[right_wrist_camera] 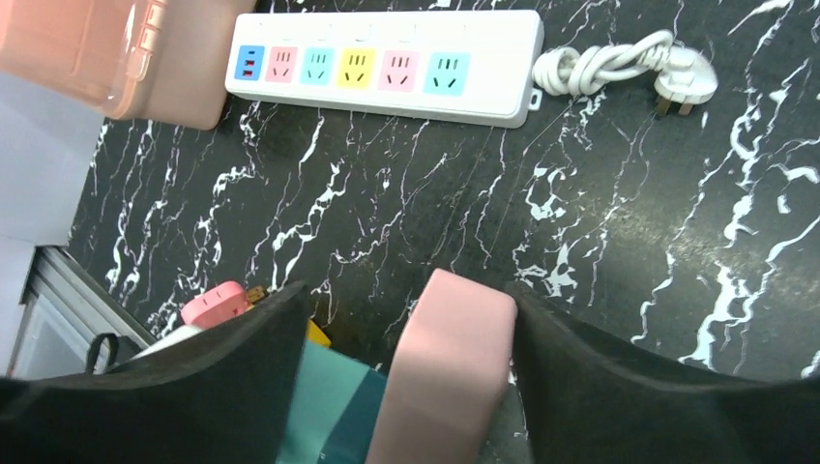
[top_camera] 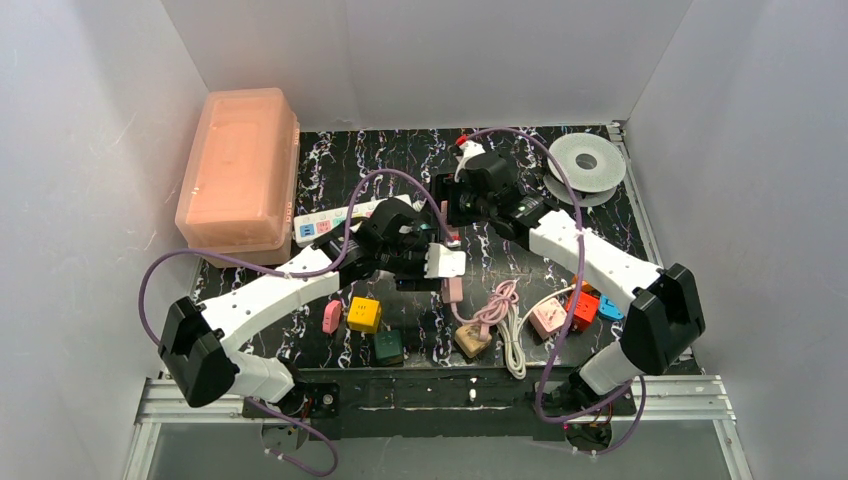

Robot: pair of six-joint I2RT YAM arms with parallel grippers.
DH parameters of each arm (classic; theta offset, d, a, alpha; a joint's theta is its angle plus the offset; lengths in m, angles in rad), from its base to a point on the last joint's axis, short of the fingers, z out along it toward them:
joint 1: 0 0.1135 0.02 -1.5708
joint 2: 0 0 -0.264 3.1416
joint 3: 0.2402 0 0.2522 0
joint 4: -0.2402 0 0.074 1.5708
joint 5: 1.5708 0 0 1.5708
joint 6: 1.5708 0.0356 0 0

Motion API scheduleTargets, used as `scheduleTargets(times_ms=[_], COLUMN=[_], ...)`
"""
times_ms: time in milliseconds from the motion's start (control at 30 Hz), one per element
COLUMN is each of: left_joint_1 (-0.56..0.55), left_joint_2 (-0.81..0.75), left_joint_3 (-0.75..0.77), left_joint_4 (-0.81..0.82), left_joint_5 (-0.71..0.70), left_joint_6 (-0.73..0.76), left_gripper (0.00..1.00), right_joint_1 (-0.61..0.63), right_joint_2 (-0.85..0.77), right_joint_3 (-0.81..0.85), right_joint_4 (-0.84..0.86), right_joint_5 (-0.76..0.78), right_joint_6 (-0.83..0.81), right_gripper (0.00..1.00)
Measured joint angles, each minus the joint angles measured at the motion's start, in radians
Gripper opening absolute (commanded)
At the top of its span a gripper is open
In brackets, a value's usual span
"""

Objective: Pull the plug off the socket
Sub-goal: Remove the plug from the socket.

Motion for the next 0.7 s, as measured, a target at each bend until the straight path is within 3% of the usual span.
scheduleTargets(times_ms=[67, 100, 133, 267, 700], left_joint_1=[-0.002, -0.002, -0.002, -0.006, -0.008], left_joint_2=[0.004, 0.004, 0.004, 0.018, 0.021], left_joint_3=[0.005, 0.006, 0.006, 0.006, 0.007], left_joint_4=[0.000, -0.005, -0.010, -0.005, 0.023], left_joint_5=[-0.005, -0.010, -0.015, -0.055, -0.117], left_joint_6=[0.000, 0.000, -0.001, 0.005, 0.043], left_gripper=[0.00, 0.00, 0.00, 0.00, 0.00], right_joint_1=[0.007, 0.009, 0.008, 0.014, 0.005], right_joint_2=[0.022, 0.031, 0.040, 0.060, 0.061], right_joint_3=[0.009, 0.011, 0.015, 0.035, 0.051], right_joint_4=[0.000, 0.001, 0.000, -0.029, -0.053], right_joint_5=[0.022, 0.037, 0.052, 0.121, 0.271], right_joint_6=[0.003, 0.001, 0.038, 0.080, 0.053], right_gripper=[0.29, 0.15, 0.07, 0.01, 0.01])
